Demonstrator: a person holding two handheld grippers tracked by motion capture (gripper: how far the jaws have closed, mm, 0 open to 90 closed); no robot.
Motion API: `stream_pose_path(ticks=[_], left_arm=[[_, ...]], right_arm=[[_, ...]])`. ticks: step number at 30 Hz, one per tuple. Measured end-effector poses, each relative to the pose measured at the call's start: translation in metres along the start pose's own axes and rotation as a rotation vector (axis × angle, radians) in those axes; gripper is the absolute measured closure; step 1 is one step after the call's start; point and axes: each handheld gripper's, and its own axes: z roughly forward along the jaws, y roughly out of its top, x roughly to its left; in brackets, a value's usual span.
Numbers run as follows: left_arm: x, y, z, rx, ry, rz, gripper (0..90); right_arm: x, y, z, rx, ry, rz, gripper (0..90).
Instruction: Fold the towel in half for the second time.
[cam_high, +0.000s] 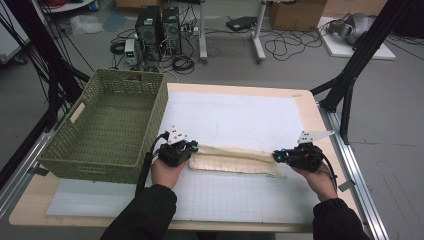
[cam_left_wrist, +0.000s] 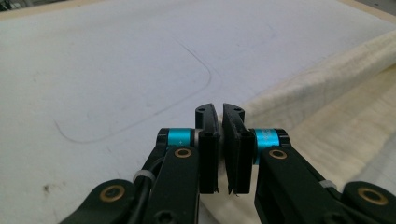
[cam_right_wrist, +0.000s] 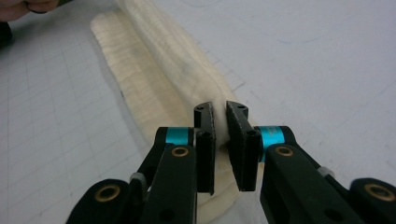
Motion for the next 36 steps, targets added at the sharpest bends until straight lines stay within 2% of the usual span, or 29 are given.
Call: stream_pose_path(ticks=[8,12,14,15,18,20,21,25,27,29,31,33,34,36], left_arm=[[-0.009,-0.017,-0.007,0.054,-0.035,0.013,83.7],[-0.011,-0.022,-0.009,0.087,-0.056,0.012,82.0],[-0.010,-0.023,-0.010,0.095,-0.072,0.000,78.3],[-0.010,-0.023,-0.011,0.096,-0.073,0.001,75.0],[-0.009,-0.020,-0.016,0.089,-0.090,-0.012,64.4],[-0.009,-0.017,-0.021,0.082,-0.096,-0.006,61.5],[-0.010,-0.015,-0.023,0.078,-0.099,-0.011,58.5],[-0.010,-0.006,-0.030,0.053,-0.104,0.002,56.2],[-0.011,-0.002,-0.031,0.050,-0.099,0.008,56.2],[-0.013,0.001,-0.028,0.054,-0.093,0.013,58.8],[-0.014,0.003,-0.021,0.061,-0.105,0.016,68.9],[-0.014,0.003,-0.013,0.081,-0.095,0.010,80.0],[-0.014,0.002,-0.010,0.089,-0.103,0.006,84.1],[-0.016,0.000,-0.003,0.129,-0.107,0.016,86.5]], right_arm=[[0.008,-0.015,0.002,0.030,0.010,-0.012,80.9],[0.010,-0.021,0.004,0.051,0.016,0.005,79.7],[0.010,-0.024,0.005,0.062,0.019,0.003,76.7],[0.010,-0.024,0.005,0.065,0.022,0.008,71.6],[0.009,-0.023,0.001,0.040,0.019,0.022,62.4],[0.009,-0.021,-0.003,0.020,0.022,0.047,55.7],[0.009,-0.020,-0.006,0.010,0.021,0.043,54.3],[0.011,-0.010,-0.016,-0.031,0.015,0.039,49.4],[0.013,-0.005,-0.017,-0.049,0.023,0.039,49.8],[0.016,-0.001,-0.014,-0.046,0.019,0.028,56.6],[0.019,0.002,-0.006,-0.030,0.012,0.010,66.3],[0.021,0.004,0.003,-0.014,0.020,0.008,72.9],[0.022,0.005,0.007,-0.002,0.020,0.004,75.6],[0.024,0.006,0.014,0.017,0.029,-0.004,78.7]])
